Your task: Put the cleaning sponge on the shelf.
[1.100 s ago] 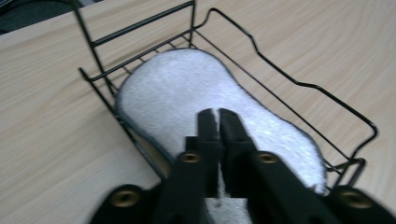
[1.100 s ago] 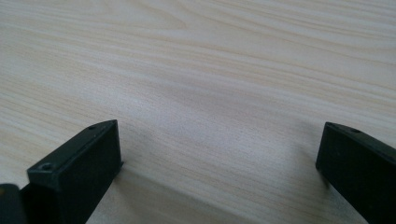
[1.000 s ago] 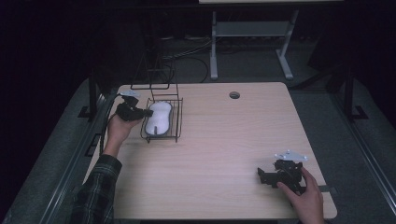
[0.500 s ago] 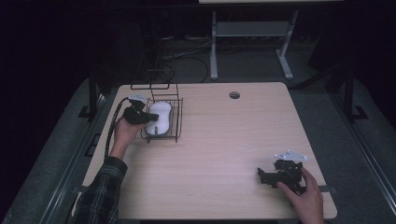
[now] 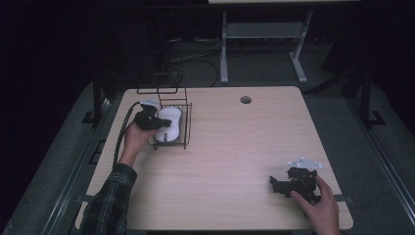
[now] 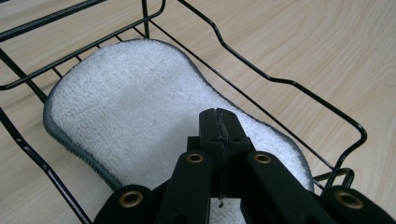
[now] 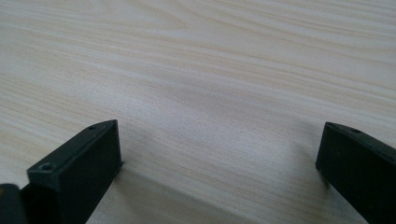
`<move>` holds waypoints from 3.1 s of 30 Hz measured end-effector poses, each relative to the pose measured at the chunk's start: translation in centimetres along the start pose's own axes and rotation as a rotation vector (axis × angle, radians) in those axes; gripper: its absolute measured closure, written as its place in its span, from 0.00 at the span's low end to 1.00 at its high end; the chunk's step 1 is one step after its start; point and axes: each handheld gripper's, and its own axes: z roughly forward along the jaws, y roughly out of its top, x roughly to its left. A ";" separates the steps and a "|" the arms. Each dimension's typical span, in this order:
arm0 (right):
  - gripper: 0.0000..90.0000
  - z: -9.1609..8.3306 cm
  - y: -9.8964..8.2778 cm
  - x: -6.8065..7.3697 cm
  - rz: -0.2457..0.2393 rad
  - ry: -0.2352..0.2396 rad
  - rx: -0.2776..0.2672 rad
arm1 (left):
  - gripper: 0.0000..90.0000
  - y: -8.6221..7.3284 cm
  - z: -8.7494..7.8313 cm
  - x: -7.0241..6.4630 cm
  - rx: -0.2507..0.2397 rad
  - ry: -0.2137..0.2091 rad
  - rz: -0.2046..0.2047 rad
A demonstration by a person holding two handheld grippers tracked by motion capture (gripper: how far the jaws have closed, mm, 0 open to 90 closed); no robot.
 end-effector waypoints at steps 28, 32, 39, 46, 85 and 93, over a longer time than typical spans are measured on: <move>0.00 0.0 0.0 0.0 0.000 0.000 0.000 | 1.00 -3.0 -4.4 -4.0 -0.015 -0.034 0.004; 0.00 0.0 0.0 0.0 0.000 0.000 0.000 | 1.00 -3.5 -5.0 -4.9 -0.016 -0.041 0.011; 0.00 0.0 0.0 0.0 0.000 0.000 0.000 | 1.00 -4.2 -5.9 -7.1 -0.015 -0.050 0.056; 0.00 0.0 0.0 0.0 0.000 0.000 0.000 | 0.90 -5.4 -6.5 -8.9 0.011 -0.047 0.096; 0.00 0.0 0.0 0.0 0.000 0.000 0.000 | 0.14 -13.8 -4.5 -13.7 0.108 -0.014 0.207; 0.00 0.0 0.0 0.0 0.000 0.000 0.000 | 0.14 -15.0 -4.6 -13.4 0.014 -0.026 0.207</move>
